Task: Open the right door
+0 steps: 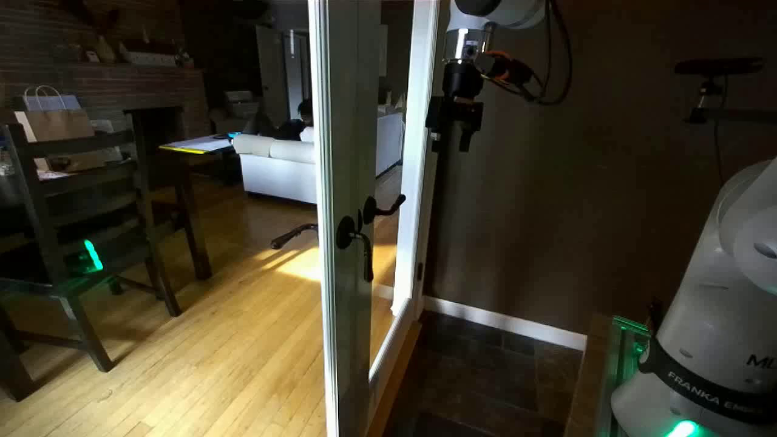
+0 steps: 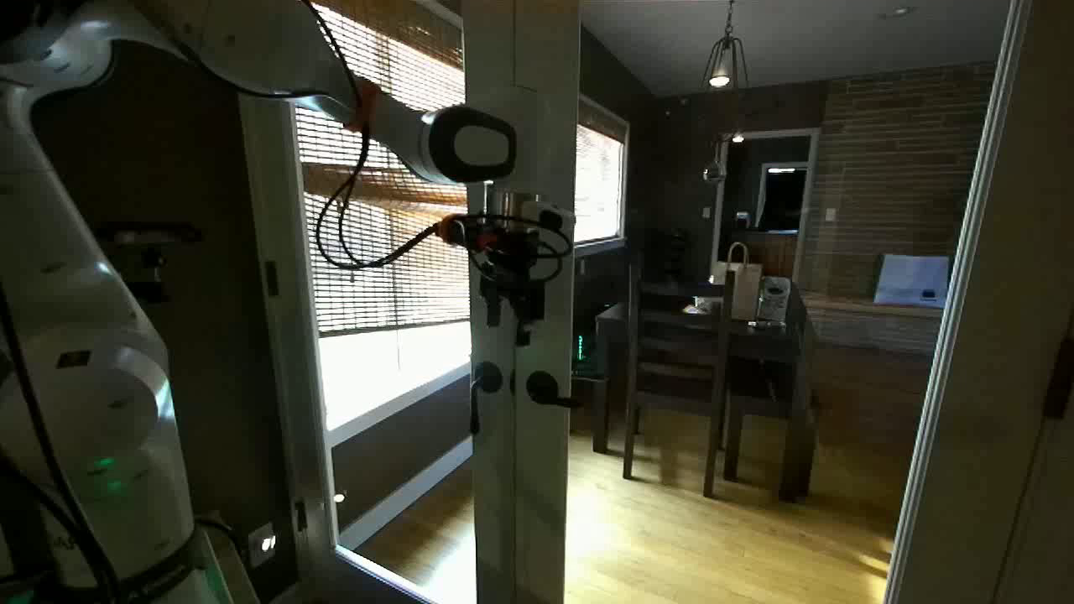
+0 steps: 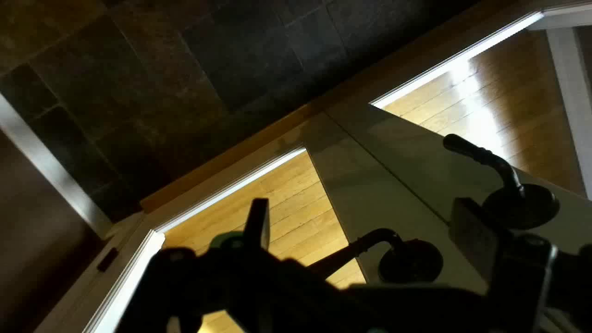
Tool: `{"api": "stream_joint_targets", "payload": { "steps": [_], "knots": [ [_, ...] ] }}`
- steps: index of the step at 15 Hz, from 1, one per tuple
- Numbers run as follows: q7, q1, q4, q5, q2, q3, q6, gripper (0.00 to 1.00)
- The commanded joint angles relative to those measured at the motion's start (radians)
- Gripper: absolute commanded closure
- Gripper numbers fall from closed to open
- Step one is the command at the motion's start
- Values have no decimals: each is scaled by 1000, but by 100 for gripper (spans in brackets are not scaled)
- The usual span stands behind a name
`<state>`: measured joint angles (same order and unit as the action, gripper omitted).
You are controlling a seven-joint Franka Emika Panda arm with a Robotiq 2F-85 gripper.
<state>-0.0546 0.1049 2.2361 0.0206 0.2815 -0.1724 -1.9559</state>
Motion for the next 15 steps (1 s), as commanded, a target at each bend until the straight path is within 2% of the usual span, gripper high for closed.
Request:
{"api": "stream_joint_targets", "payload": {
  "steps": [1, 10, 11, 12, 15],
  "knots": [
    [-3, 10, -2, 3, -1, 9, 3, 0],
    [-23, 6, -6, 20, -7, 3, -7, 0],
    [-86, -8, -21, 81, -22, -15, 23, 0],
    [-119, -11, -21, 126, -35, -28, -18, 0],
    [-240, -7, -56, 278, -110, -71, -12, 0]
  ]
}}
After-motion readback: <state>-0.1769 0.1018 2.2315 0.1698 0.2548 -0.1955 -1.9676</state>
